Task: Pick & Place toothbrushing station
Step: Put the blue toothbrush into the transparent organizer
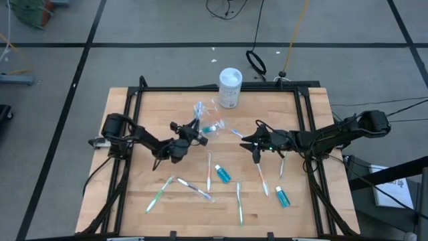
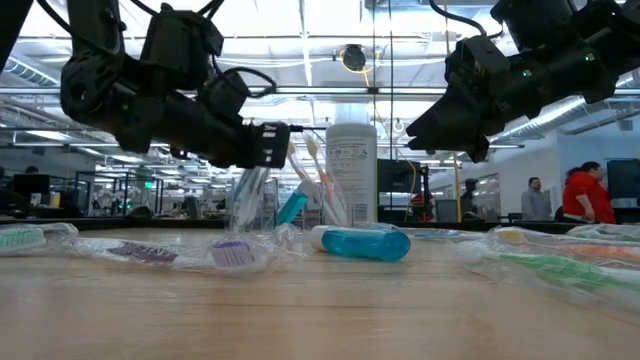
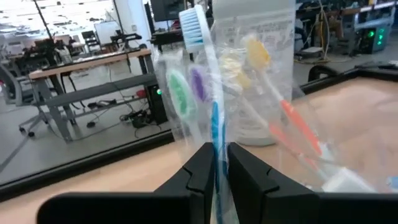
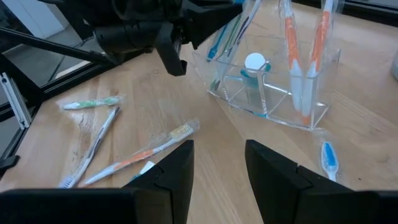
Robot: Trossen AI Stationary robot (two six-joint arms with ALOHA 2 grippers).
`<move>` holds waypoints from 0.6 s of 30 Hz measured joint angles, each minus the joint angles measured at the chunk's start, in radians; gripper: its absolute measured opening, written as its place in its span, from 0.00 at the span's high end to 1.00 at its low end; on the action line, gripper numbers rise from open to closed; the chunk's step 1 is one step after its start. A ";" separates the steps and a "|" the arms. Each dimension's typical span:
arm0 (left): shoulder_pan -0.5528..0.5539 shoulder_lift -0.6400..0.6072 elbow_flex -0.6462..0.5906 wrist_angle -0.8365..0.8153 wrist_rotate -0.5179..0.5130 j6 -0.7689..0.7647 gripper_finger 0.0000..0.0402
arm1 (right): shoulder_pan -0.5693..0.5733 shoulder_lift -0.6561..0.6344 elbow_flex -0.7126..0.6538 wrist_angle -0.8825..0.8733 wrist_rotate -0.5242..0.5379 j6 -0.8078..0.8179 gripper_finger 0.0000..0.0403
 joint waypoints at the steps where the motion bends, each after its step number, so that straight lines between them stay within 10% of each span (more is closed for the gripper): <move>1: -0.004 -0.007 0.000 0.001 0.000 0.004 0.88 | 0.000 0.000 0.000 0.000 0.000 0.000 0.67; 18: -0.023 -0.045 0.000 -0.223 0.003 -0.221 0.69 | 0.032 0.024 0.000 0.002 0.001 -0.003 0.67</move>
